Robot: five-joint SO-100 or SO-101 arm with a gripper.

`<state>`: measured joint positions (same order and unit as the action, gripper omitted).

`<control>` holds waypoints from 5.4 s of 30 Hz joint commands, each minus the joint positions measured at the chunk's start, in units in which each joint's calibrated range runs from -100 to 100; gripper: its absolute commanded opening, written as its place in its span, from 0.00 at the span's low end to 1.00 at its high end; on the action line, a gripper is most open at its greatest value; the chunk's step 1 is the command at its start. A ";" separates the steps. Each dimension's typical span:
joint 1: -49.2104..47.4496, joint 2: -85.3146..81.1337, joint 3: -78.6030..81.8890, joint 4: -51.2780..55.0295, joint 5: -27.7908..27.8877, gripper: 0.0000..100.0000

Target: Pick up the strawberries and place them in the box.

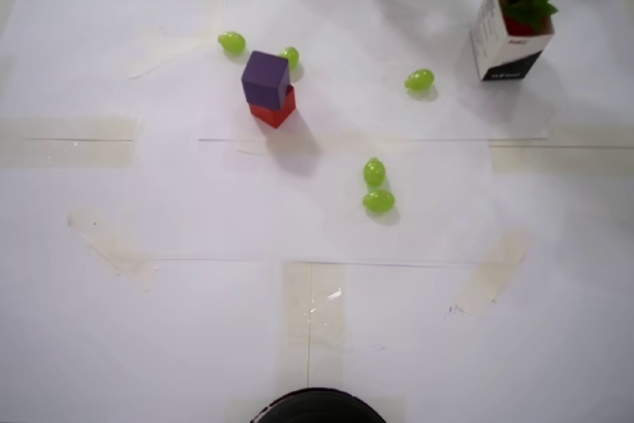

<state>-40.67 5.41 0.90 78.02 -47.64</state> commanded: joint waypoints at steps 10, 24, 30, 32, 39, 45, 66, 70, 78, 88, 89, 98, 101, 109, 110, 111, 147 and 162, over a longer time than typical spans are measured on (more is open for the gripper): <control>-0.65 -1.54 10.91 -10.70 -0.73 0.16; -1.02 -2.05 11.82 -11.60 -0.54 0.23; -1.16 -2.14 11.46 -12.83 -0.05 0.30; -1.31 -2.23 11.37 -13.32 -0.10 0.33; -1.53 -2.23 8.19 -12.34 0.05 0.34; -1.53 -2.23 3.64 -8.01 -0.20 0.26; -0.50 -2.74 -6.45 -0.16 0.83 0.17; -0.13 -3.51 -8.81 1.31 1.22 0.14; 0.23 -8.33 -9.36 3.27 1.03 0.00; 9.20 -20.02 -2.09 6.62 3.03 0.00; 10.23 -21.57 -0.36 6.54 3.17 0.00; 22.37 -42.72 23.10 0.98 5.71 0.00; 27.00 -52.01 31.28 -1.14 6.25 0.00; 39.06 -77.29 53.28 -3.51 5.57 0.00; 39.72 -80.47 56.37 -4.17 5.81 0.00; 39.87 -83.14 59.10 -5.31 6.11 0.00; 37.95 -103.09 99.10 -14.71 4.59 0.00; 38.10 -103.09 99.10 -16.75 4.59 0.00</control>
<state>-2.47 -96.91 100.00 62.77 -42.71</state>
